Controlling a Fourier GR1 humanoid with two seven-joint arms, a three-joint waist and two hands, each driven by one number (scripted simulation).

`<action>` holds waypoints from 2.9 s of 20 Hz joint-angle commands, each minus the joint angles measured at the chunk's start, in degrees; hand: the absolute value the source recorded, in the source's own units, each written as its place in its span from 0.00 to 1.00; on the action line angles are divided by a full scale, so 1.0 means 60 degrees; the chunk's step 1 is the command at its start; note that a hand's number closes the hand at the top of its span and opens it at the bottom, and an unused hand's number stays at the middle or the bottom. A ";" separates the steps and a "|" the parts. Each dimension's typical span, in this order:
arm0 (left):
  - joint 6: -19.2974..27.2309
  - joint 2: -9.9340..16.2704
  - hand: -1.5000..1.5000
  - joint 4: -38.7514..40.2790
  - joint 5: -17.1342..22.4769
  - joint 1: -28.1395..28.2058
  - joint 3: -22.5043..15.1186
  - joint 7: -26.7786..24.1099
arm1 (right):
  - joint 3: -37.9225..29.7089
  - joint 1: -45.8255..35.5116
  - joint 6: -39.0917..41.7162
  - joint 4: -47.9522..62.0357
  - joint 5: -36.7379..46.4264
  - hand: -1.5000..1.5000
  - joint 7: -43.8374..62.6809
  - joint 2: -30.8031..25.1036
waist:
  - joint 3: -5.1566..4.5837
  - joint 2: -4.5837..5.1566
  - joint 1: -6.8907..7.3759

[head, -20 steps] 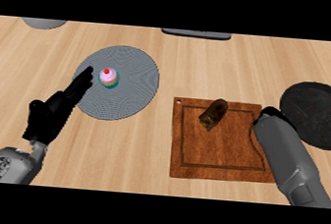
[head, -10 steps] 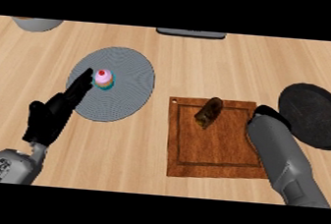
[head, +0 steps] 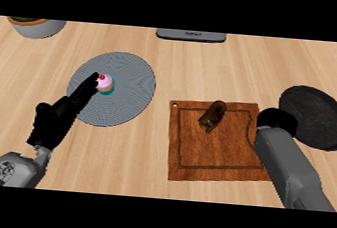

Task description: Pick the sweet potato from the cutting board and place it in the pan

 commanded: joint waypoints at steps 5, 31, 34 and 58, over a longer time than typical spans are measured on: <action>0.0018 -0.0045 0.50 0.0175 0.0043 0.0100 0.0011 0.0074 | 0.1629 -0.0937 -0.2050 -0.2278 0.0902 1.00 -0.2487 0.1400 | 0.0448 -0.0336 0.0560; -0.0304 -0.0196 0.50 -0.0109 -0.0415 -0.0406 0.0736 0.0387 | -0.1360 0.5150 -0.6369 -0.9328 -0.3559 1.00 -0.8907 -0.3135 | 0.0433 0.0644 0.0478; -0.0116 -0.0471 0.50 -0.0561 -0.0660 0.0380 0.0649 0.0027 | -0.1943 0.4949 -0.6873 -0.7672 -0.4257 1.00 -1.0444 -0.3271 | 0.0436 0.0648 0.0558; -0.0901 -0.1385 0.50 -0.0866 -0.1708 0.0554 0.0920 0.0200 | -0.4170 0.0002 -0.5430 0.1807 -0.4948 0.00 -1.3408 -0.4394 | 0.0467 0.0780 0.0945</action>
